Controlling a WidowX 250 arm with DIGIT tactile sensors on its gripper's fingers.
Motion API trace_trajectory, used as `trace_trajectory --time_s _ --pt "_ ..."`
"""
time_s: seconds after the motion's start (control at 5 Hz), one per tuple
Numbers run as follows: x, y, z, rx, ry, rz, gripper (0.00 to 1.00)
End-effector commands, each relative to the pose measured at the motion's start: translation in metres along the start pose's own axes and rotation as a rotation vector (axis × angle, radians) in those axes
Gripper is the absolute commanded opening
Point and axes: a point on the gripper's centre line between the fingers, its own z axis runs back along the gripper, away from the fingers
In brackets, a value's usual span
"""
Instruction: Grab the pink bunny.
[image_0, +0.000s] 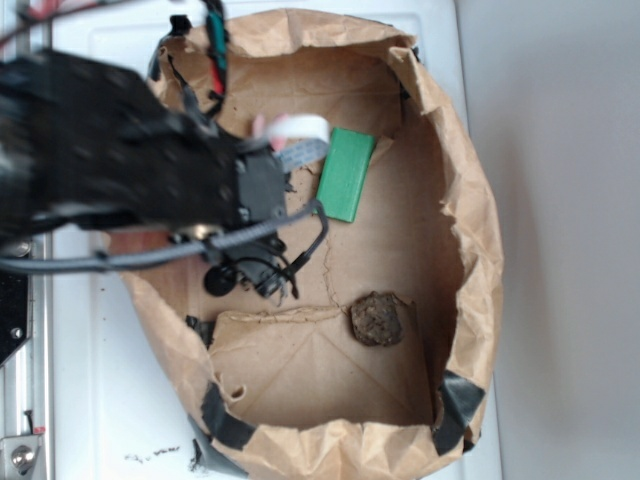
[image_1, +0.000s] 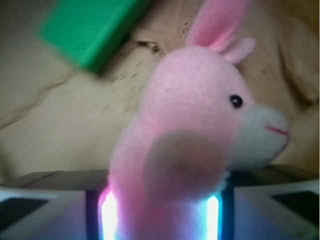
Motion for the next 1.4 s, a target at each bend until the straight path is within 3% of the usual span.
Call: trace_trajectory --time_s 0.0,0.2,0.4,0.8,1.0,1.2 --pt "0.018 -0.043 0.068 -0.104 -0.073 -0.203 0.00" --pt "0.035 -0.053 0.092 -0.176 -0.013 -0.358 0.00" --pt "0.041 -0.056 0.112 -0.187 -0.030 -0.494 0.00" --pt "0.039 -0.040 0.147 -0.228 -0.064 -0.588 0.00" --pt "0.046 -0.035 0.154 -0.211 -0.066 -0.568 0.00" --pt "0.042 -0.037 0.152 -0.176 -0.143 -0.553 0.00"
